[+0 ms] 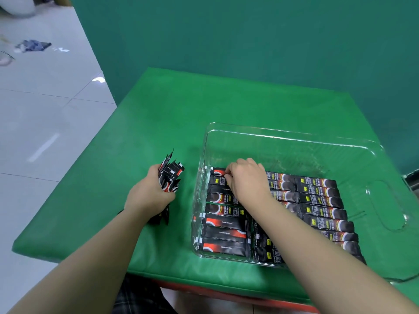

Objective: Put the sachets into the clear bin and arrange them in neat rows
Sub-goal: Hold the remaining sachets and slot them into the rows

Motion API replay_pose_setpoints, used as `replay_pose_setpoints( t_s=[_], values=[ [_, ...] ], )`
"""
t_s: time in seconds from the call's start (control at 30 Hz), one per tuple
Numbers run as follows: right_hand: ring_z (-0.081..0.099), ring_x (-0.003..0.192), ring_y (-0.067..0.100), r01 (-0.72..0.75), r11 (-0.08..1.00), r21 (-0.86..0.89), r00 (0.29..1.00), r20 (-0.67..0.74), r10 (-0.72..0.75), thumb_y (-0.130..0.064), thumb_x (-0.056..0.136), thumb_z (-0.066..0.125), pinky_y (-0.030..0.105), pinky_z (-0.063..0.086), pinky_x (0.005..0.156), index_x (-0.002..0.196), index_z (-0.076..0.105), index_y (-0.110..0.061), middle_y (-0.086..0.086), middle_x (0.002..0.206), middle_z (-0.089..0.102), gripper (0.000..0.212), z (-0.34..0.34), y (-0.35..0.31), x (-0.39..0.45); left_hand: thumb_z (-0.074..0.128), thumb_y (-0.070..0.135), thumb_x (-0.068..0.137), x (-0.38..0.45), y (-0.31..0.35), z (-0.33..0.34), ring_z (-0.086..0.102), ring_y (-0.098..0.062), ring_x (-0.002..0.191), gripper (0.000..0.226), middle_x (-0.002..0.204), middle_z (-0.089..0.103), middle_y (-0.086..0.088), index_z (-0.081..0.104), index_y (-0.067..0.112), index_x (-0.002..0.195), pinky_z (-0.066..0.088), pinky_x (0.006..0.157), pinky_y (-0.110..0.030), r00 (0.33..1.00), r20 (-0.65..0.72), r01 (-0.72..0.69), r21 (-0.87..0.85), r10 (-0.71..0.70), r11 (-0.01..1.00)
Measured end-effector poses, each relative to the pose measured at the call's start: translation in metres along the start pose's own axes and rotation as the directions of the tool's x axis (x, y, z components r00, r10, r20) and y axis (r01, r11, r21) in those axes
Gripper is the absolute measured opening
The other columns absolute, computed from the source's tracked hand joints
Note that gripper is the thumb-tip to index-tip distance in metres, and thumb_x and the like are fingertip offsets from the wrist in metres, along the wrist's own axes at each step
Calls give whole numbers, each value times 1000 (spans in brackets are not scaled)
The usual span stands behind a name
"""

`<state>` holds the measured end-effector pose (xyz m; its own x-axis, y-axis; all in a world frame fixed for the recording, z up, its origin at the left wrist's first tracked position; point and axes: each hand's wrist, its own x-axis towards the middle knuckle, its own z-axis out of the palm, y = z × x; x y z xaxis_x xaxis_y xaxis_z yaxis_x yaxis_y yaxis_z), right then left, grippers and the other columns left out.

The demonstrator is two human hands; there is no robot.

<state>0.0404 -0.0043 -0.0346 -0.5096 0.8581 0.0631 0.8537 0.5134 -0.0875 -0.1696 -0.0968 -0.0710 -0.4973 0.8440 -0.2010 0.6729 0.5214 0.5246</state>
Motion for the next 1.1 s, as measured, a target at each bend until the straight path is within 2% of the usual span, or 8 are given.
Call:
replay_pose_setpoints(
  t_s=[0.13, 0.3, 0.5, 0.6, 0.83, 0.97, 1.1],
  values=[
    [53, 95, 23, -11, 999, 33, 1000, 1, 11, -21, 96, 46, 32, 37, 78, 104, 67, -14, 3, 100, 65, 23, -9, 1, -18, 66, 23, 78, -4, 7, -2, 63, -23, 68, 71, 81, 63, 3, 26, 26, 137, 56, 62, -41, 1000, 3, 15, -3, -15, 1000],
    [54, 97, 20, -7, 994, 112, 1000, 10, 6, -20, 95, 46, 35, 43, 89, 110, 66, -18, 0, 104, 66, 25, -23, -1, -36, 66, 20, 78, -11, 12, -10, 64, -24, 68, 71, 78, 63, 1, 29, 23, 138, 57, 60, -40, 999, -28, 18, -18, -18, 1000],
    [54, 97, 14, 55, 981, 188, 998, -27, -51, -24, 97, 44, 30, 41, 90, 110, 65, -23, -6, 104, 65, 25, -48, -8, -52, 69, 16, 76, -24, 6, -26, 61, -19, 78, 57, 88, 61, 5, 41, 23, 125, 54, 73, -37, 994, -85, 52, -210, -71, 976],
    [54, 102, 13, 70, 968, 242, 997, -38, -62, -25, 97, 45, 30, 42, 93, 113, 64, -24, -8, 110, 65, 25, -58, -12, -57, 69, 11, 76, -32, 8, -44, 59, -15, 79, 47, 90, 60, 5, 44, 23, 113, 49, 72, -34, 988, -142, 10, -321, -58, 947],
    [50, 111, 7, 167, 910, 380, 986, -76, -150, -30, 97, 48, 30, 36, 104, 120, 60, -26, -11, 119, 61, 27, -80, -32, -63, 74, 11, 76, -57, 37, -89, 61, -15, 85, 44, 92, 62, 8, 48, 24, 109, 41, 66, -25, 976, -214, -136, -441, 44, 887],
    [47, 117, 6, 241, 856, 458, 970, -125, -207, -33, 96, 50, 24, 33, 103, 130, 52, -24, -10, 126, 55, 36, -93, -42, -63, 76, 14, 77, -76, 61, -101, 60, -7, 83, 42, 94, 63, 9, 50, 26, 107, 39, 66, -17, 972, -177, -222, -454, 157, 863],
    [46, 120, 7, 312, 795, 521, 950, -174, -259, -30, 95, 53, 26, 36, 104, 138, 40, -22, -9, 137, 44, 46, -104, -50, -62, 78, 10, 74, -89, 81, -104, 62, 2, 73, 45, 91, 67, 8, 51, 32, 104, 43, 61, -10, 953, -115, -303, -433, 282, 849]
  ],
)
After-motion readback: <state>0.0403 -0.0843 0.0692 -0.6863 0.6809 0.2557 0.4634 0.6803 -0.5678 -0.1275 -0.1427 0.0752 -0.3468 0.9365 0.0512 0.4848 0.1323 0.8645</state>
